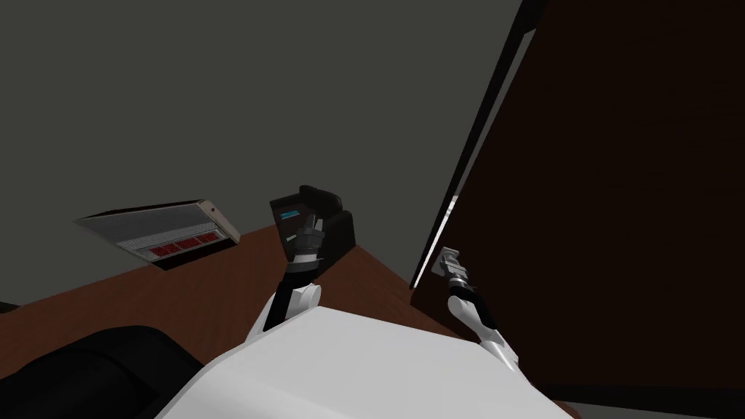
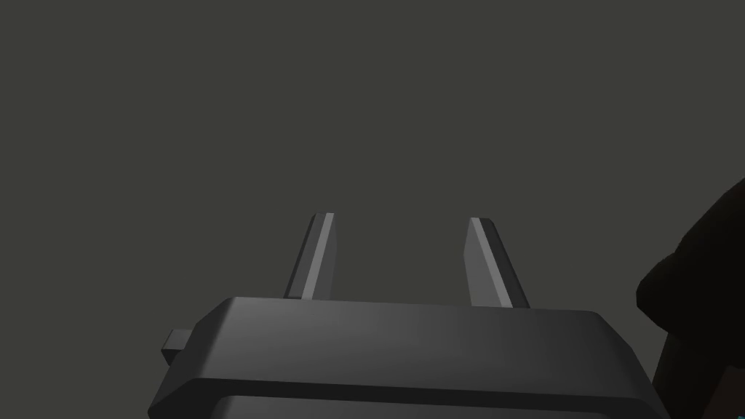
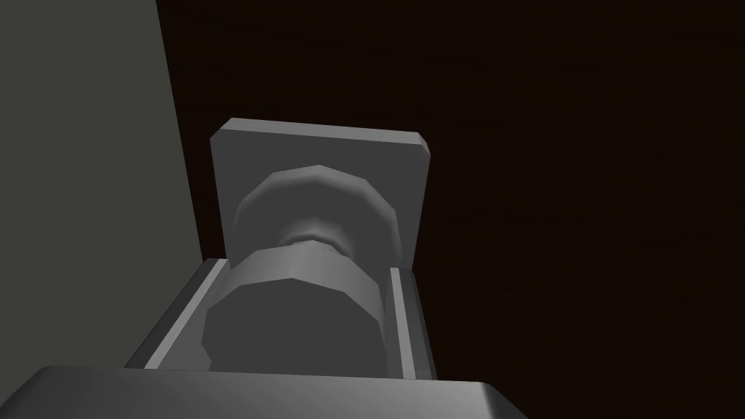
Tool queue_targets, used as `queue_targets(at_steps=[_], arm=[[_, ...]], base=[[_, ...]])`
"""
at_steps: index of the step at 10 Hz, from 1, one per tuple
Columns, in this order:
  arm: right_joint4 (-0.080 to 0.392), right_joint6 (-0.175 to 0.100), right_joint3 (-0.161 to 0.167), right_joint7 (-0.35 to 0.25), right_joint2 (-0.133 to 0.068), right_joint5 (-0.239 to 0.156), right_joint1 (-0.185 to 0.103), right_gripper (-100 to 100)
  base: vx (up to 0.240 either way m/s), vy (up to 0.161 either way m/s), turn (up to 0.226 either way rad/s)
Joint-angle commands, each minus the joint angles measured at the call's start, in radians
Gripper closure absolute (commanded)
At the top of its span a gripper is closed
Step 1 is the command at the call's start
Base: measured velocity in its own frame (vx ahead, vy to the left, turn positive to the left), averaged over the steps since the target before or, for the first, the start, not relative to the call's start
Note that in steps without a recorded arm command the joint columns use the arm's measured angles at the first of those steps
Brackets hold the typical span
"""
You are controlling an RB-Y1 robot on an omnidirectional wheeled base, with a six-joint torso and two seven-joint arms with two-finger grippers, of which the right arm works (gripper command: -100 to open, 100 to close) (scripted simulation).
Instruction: Pull the door open
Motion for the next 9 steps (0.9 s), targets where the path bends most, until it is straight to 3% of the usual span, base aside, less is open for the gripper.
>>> queue_targets(at_steps=[1,2,9], arm=[[-0.009,-0.001,0.014,-0.017,-0.013,-0.001,0.004,100],[-0.003,0.0,0.01,-0.011,-0.009,0.0,0.003,100],[-0.048,-0.019,0.1,-0.088,-0.081,0.002,0.045,100]], base=[[-0.246,-0.035,0.106],[-0.11,-0.012,0.033],[-0.249,-0.051,0.139]])
